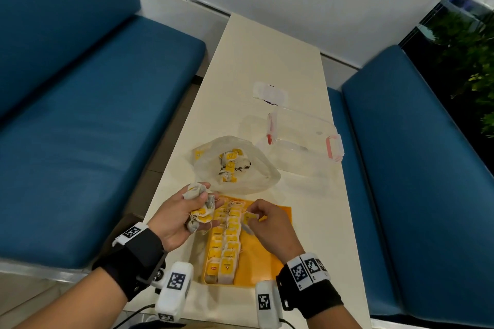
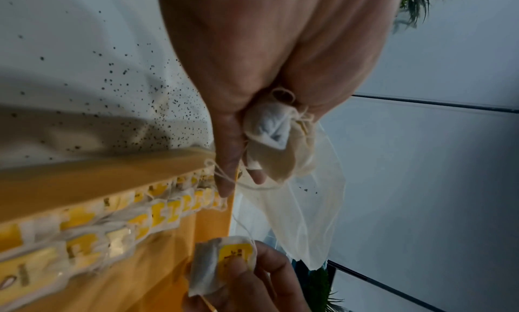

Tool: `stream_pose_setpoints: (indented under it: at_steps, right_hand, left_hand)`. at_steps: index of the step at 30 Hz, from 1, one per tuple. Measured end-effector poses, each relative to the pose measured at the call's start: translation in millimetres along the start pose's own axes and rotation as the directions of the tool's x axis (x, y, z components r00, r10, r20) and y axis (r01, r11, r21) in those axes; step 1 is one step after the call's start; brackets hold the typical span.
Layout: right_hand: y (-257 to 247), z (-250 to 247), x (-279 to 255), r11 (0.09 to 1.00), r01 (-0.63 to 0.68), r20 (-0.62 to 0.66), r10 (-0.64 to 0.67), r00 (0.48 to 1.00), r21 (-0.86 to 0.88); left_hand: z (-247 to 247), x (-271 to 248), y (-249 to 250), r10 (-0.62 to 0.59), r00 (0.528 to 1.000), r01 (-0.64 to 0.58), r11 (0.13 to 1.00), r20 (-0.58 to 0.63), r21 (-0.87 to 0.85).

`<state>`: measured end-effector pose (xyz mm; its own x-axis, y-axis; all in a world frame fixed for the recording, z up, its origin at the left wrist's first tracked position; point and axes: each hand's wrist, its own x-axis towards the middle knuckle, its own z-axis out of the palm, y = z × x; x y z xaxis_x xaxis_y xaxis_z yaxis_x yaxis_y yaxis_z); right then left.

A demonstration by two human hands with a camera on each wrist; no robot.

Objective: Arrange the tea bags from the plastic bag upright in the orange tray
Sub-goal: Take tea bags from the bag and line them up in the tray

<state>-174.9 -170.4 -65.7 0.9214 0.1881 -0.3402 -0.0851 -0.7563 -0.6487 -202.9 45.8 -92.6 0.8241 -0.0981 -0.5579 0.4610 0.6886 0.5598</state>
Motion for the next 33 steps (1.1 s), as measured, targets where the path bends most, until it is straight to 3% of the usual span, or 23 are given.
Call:
stream_pose_setpoints:
  at_steps: [6,14,25,33]
  right_hand:
    - [10.8,-5.9,15.1,0.972,0.031,-0.085,-0.052,0.995,-0.234]
    - [16.5,-3.7,30.6,0.860,0.047,-0.049,-0.083,0.995,-0.508]
    - [24.7,11.5,42.0,0.785,0.095,-0.062,-0.167,0.984,-0.612]
    - [12.8,8.8,43.5,0.796,0.101,-0.070,-0.177,0.982,-0.597]
  left_hand:
    - [-1.5,-1.6,-5.0,-0.027,1.000,0.027,0.998,0.000,0.052]
    - [-1.3,-1.1,-13.8,-0.038,0.999,0.035,0.991,0.018,0.126]
    - [-3.2,1.6,-18.6,-0.053,0.998,0.048,0.985,0.026,0.163]
    - [-3.4,2.9,-18.3,-0.070,0.998,0.068,0.985,0.008,0.157]
